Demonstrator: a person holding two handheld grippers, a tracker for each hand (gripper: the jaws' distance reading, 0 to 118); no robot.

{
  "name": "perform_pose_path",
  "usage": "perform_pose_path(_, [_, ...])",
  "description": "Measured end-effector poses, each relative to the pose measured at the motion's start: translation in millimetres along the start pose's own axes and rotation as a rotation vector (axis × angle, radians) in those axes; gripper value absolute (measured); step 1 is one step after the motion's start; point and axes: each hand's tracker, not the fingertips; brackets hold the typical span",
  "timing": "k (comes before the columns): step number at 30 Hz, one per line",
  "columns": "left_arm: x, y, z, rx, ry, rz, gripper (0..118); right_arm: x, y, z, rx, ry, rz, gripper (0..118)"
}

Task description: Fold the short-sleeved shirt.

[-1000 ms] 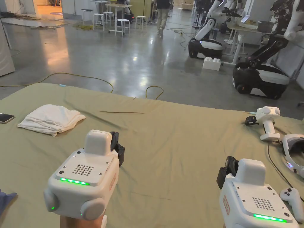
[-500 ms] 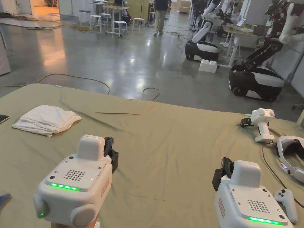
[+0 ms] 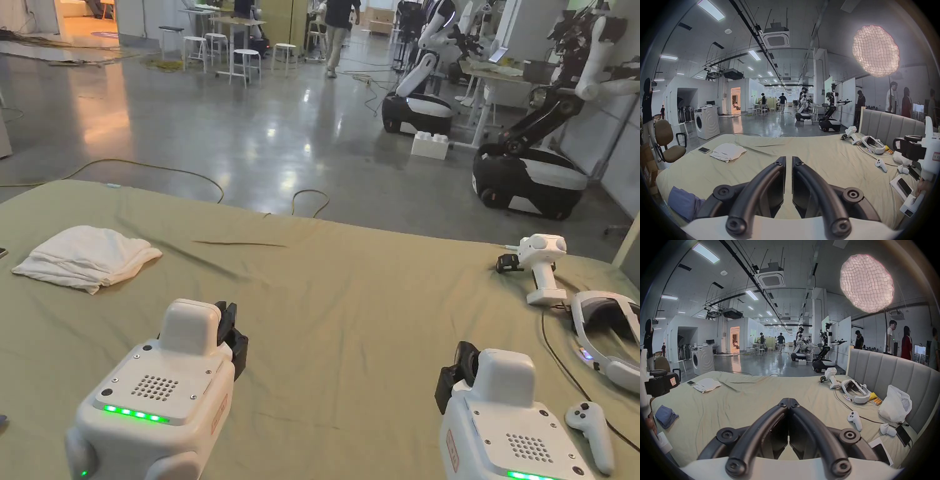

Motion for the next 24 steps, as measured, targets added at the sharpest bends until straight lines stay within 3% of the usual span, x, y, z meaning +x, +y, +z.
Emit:
perform_pose_path(2, [-0.7, 0.6, 1.3, 0.001, 0.005, -0.001, 41, 0.2, 0.9, 0.2, 0.001, 0.007, 0.000, 2])
perform_pose_path(3, [-1.7, 0.7, 1.3, 0.001, 0.008, 0.006, 56, -0.9, 1.7, 0.4, 0.001, 0.007, 0.007, 7])
perform_pose_path(4, [-3.6, 1.1, 1.2, 0.000, 0.006, 0.016, 67, -2.2, 3.0, 0.7, 0.003, 0.001, 0.018, 21])
perform_pose_path(5, [-5.8, 1.1, 1.1, -0.001, 0.004, 0.026, 69, -2.9, 3.5, 0.9, 0.005, -0.002, 0.024, 48])
perform_pose_path(6, [-7.9, 1.2, 1.5, 0.001, 0.002, 0.041, 69, -3.1, 3.9, 0.9, 0.007, -0.003, 0.029, 61])
perform_pose_path(8, [-11.1, 1.4, 2.8, 0.012, 0.005, 0.059, 69, -2.2, 4.5, 0.1, 0.000, 0.004, 0.023, 70])
perform_pose_path(11, [-17.2, 3.1, 3.5, 0.019, 0.012, 0.080, 79, -1.1, 5.6, -0.4, -0.001, 0.005, 0.007, 78])
perform_pose_path(15, [-28.2, 4.0, 4.9, 0.043, -0.045, 0.144, 80, 0.9, 6.7, -3.0, -0.007, -0.027, -0.005, 112])
perform_pose_path(24, [-33.5, 1.6, -1.4, 0.028, 0.017, 0.107, 82, 10.9, 12.6, -5.5, 0.014, 0.014, -0.056, 112])
